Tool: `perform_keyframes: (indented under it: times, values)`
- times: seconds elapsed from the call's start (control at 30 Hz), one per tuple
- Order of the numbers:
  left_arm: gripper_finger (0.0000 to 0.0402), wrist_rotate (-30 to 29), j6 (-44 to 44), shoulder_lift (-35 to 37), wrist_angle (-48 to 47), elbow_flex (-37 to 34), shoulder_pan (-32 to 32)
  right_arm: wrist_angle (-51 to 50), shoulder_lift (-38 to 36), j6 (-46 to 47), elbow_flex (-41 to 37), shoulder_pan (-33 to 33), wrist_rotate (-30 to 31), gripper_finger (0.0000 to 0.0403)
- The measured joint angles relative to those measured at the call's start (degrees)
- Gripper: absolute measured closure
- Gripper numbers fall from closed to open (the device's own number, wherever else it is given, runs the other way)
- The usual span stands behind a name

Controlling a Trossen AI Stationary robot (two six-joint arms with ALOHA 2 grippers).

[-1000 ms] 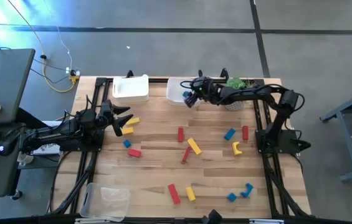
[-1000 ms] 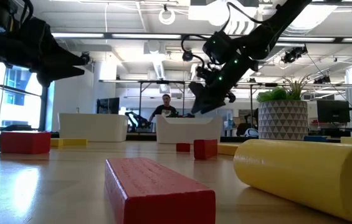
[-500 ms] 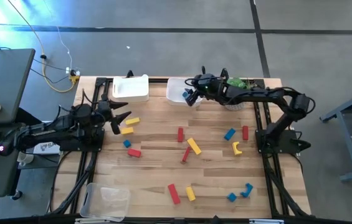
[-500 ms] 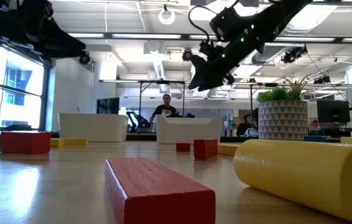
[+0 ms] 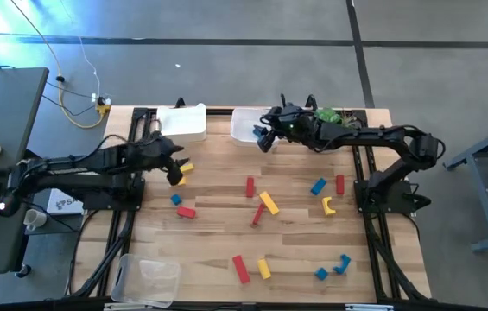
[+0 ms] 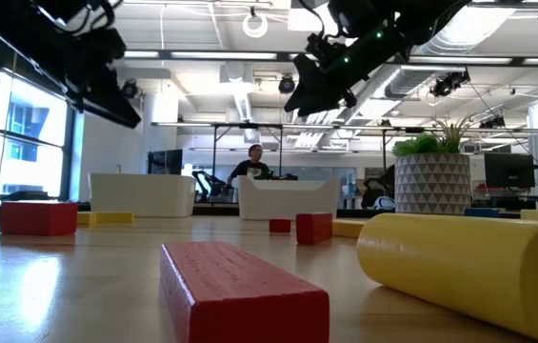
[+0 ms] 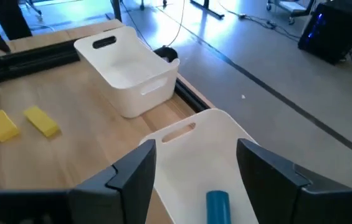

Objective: Sort & place blocks by color
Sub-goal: Put the yellow block into the left white bin

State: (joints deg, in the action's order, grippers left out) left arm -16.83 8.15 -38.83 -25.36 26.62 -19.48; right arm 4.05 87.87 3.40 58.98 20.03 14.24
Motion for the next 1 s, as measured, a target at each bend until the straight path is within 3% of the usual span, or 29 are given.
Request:
perform_keyframes:
  times: [0.4, 0.87, 1.0]
  values:
    - [0.0191, 4.23, -3.27, -16.75, -1.58, 5.54, -0.01, -2.28, -0.28, 0.94, 0.00, 0.04, 0.23, 0.0192]
    - [0.0191, 4.69, -2.89, -34.52, -15.59, 16.18, -4.21, -3.83, -0.24, 1.31, 0.00, -0.33, 0.17, 0.0192]
    - [0.0191, 7.26, -4.93, -38.60, -19.34, 17.97, -5.73, -4.24, -0.24, 2.16, 0.00, -0.33, 0.13, 0.0192]
